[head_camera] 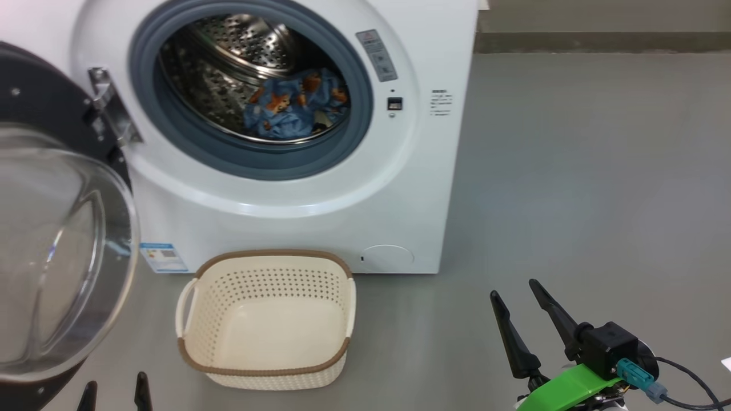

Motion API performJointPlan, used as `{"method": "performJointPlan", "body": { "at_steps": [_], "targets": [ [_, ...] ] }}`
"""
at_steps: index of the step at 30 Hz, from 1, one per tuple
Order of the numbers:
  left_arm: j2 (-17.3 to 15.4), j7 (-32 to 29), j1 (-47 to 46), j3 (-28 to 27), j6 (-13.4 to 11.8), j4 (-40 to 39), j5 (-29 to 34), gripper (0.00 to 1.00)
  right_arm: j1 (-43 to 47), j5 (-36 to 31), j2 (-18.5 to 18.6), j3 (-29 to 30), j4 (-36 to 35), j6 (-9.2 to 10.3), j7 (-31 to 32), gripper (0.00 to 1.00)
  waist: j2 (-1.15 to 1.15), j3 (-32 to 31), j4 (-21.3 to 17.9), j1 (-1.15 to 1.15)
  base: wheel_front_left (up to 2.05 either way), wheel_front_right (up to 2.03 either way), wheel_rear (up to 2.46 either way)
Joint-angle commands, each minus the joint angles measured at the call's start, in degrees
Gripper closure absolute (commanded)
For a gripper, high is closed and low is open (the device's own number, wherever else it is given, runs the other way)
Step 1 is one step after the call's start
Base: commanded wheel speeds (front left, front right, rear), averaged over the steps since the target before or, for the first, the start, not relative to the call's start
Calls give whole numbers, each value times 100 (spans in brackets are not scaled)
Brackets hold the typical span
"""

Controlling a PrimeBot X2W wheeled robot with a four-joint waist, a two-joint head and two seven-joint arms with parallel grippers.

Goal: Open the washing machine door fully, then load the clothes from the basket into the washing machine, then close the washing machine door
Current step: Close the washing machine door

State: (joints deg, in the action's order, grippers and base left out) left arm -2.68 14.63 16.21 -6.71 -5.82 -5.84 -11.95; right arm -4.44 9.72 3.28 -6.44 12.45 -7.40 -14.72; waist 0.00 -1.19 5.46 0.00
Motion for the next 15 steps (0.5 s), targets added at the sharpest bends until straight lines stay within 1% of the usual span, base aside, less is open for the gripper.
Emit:
{"method": "performJointPlan", "body": {
  "at_steps": [1,7,15],
  "targets": [
    [-20,37,-186,-200,-44,-101,-48,0,24,-12,-26,-121,-145,-9,-28,0,0,-3,248,0,0,0,0],
    [-20,37,-139,-200,-127,151,-176,0,25,-55,-29,-154,-172,-9,-28,0,0,13,610,0,0,0,0],
    [-20,37,-168,-273,-156,197,-242,0,42,-94,-33,-191,-236,-9,-28,0,0,15,1078,0,0,0,0]
  ]
}}
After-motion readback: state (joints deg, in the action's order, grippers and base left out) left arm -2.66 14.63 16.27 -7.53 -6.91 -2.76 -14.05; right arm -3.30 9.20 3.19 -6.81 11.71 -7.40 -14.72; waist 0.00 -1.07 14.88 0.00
